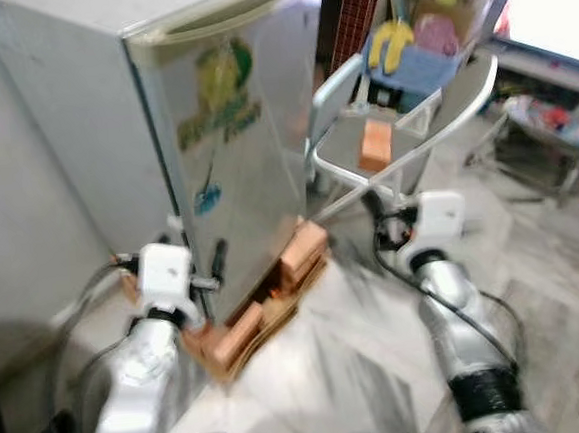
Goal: Restocking fridge
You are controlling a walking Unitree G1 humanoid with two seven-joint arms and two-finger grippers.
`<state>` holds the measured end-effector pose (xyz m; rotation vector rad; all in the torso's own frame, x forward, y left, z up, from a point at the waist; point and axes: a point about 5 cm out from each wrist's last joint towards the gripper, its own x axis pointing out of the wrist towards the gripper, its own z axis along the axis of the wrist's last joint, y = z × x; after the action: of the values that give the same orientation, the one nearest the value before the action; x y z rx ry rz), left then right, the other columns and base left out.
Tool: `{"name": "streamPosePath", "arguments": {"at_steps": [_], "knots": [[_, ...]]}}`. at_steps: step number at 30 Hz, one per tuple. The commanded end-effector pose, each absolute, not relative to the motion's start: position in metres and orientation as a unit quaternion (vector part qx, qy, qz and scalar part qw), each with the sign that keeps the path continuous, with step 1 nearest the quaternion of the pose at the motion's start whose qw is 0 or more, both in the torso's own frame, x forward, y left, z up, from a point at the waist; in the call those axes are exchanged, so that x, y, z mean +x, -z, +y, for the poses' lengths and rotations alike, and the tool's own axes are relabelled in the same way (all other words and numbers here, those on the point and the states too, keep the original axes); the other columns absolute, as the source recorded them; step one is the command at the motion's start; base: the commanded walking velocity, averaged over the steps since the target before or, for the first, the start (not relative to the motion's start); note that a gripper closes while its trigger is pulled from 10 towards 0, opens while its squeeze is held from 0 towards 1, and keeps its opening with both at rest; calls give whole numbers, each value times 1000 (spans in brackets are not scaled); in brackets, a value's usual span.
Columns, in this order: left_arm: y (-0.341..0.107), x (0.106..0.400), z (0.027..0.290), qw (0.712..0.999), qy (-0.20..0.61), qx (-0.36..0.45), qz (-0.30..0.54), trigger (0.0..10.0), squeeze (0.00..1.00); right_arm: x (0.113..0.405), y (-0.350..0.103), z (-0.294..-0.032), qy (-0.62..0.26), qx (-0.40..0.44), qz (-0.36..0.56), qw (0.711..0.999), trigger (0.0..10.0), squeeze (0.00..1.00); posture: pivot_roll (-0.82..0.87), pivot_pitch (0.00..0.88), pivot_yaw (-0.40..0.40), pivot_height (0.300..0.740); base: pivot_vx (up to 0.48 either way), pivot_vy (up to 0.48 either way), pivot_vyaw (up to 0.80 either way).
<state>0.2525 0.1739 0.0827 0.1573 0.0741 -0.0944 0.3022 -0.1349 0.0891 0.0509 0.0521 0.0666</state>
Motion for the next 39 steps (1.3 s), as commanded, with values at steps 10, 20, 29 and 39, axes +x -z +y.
{"name": "streamPosePath", "arguments": {"at_steps": [10,20,29,39], "knots": [[-82,254,166,993,64,86,40,10000,0,307,-95,-146,-15,15,19,1000,10000,0,119,0,-75,740,0,321,-282],[-85,255,159,991,91,97,25,10000,0,310,-97,-146,-17,15,14,1000,10000,0,119,0,-76,740,0,470,-107],[-87,254,155,990,104,92,17,10000,0,310,-97,-146,-15,15,17,1000,10000,0,120,0,-74,740,280,307,-266],[-87,253,152,990,107,88,17,10000,0,309,-95,-146,-12,14,19,1000,10000,0,118,0,-72,740,72,33,-545]]}}
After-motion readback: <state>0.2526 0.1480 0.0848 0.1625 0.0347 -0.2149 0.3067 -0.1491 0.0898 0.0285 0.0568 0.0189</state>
